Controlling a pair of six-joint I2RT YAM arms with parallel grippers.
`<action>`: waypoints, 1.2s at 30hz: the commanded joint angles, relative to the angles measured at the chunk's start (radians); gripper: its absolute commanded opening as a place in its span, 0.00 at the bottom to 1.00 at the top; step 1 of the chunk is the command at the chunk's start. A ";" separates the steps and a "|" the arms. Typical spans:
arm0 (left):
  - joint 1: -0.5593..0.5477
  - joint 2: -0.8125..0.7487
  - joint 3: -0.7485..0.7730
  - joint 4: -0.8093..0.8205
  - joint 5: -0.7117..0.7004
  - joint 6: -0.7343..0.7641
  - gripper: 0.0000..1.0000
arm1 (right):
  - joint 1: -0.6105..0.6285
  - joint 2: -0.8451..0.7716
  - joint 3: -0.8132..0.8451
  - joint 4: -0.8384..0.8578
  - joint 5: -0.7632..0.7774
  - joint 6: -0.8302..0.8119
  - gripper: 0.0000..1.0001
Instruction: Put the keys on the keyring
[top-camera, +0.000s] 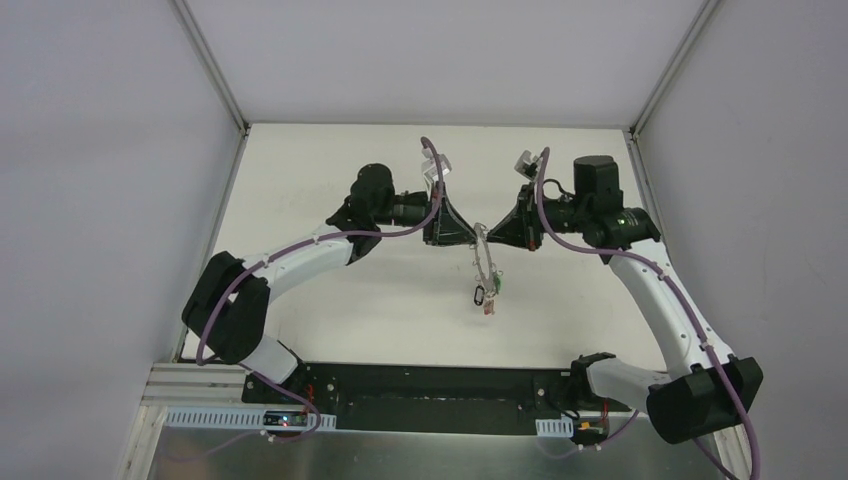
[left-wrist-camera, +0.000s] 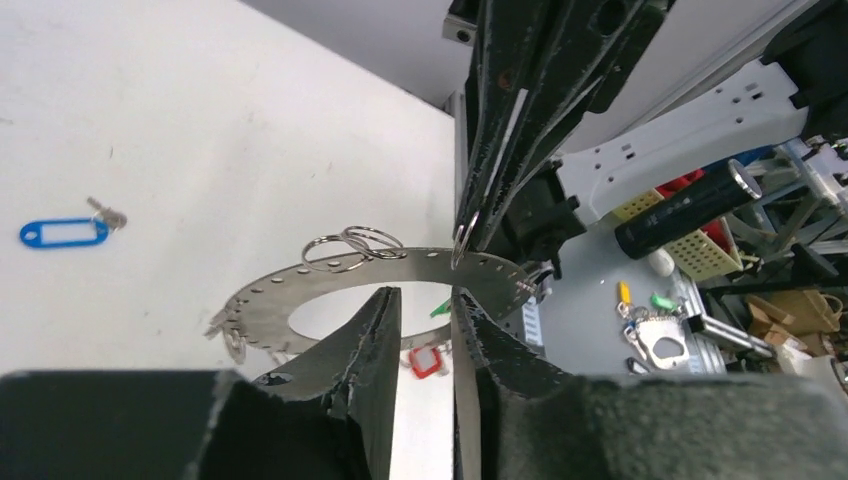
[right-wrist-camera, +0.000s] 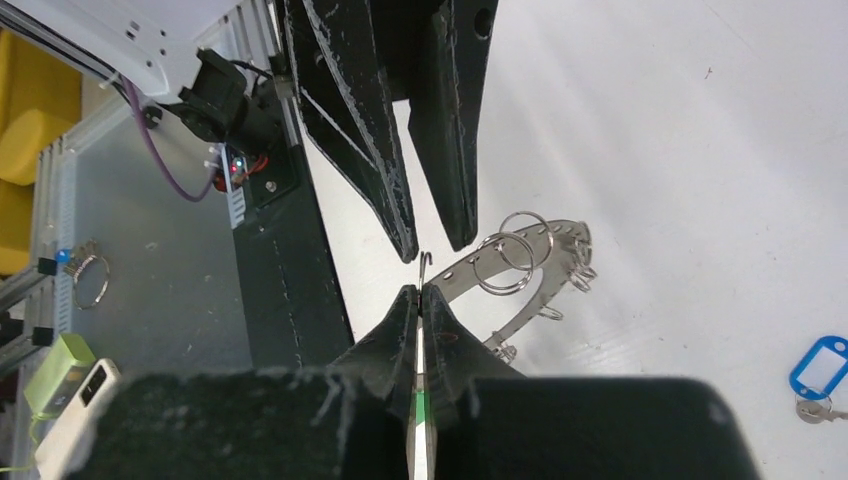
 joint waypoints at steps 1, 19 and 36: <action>0.024 -0.086 0.071 -0.242 0.007 0.250 0.28 | 0.050 -0.012 0.069 -0.095 0.091 -0.119 0.00; 0.030 -0.139 0.205 -0.776 -0.090 0.594 0.64 | 0.177 0.046 0.258 -0.398 0.374 -0.302 0.00; 0.053 -0.109 0.267 -0.865 -0.092 0.573 0.82 | 0.216 -0.002 0.181 -0.403 0.497 -0.379 0.00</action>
